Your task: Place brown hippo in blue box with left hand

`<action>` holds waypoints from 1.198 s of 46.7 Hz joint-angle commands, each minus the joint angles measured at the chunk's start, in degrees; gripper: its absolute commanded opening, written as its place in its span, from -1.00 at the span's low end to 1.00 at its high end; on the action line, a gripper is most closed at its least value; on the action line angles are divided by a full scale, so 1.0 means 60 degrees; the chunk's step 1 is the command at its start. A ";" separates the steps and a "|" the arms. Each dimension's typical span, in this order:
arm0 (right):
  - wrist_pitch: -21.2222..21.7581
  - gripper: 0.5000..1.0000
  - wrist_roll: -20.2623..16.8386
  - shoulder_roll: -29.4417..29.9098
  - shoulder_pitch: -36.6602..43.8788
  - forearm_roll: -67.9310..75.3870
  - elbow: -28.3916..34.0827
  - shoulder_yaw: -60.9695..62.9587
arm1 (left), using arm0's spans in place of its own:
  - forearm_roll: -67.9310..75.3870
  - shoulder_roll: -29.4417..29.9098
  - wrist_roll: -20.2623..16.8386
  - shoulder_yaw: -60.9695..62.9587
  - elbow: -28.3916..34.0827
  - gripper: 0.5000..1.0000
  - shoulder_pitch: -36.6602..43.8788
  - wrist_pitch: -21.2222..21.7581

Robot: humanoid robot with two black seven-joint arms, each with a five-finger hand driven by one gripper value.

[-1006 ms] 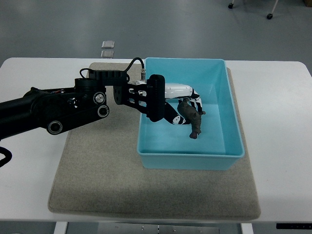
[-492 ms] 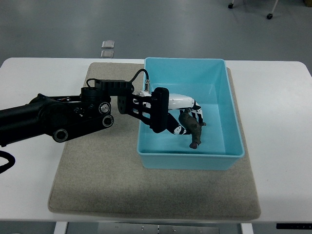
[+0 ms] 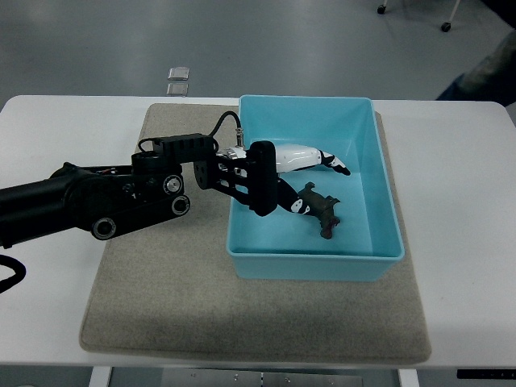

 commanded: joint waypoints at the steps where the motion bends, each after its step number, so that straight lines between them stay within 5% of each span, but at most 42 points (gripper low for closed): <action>1: 0.0000 0.74 0.0000 0.0000 0.0000 0.0000 0.0000 0.0000 | -0.0063 0.0015 -0.0017 -0.0040 -0.0001 0.83 0.0003 0.0134; 15: 0.0000 0.74 0.0000 0.0000 0.0000 0.0000 0.0000 0.0000 | -0.0604 0.0118 -0.0061 -0.0508 0.0306 0.94 0.0311 0.1436; 35: 0.0000 0.74 0.0000 0.0000 0.0000 0.0000 0.0000 0.0000 | -0.4529 0.0147 -0.0061 -0.2017 0.0570 0.95 0.0868 0.4103; 56: 0.0000 0.74 0.0000 0.0000 0.0000 0.0000 0.0000 0.0000 | -0.8662 0.0161 -0.0061 -0.3204 0.2899 0.98 0.0941 0.4221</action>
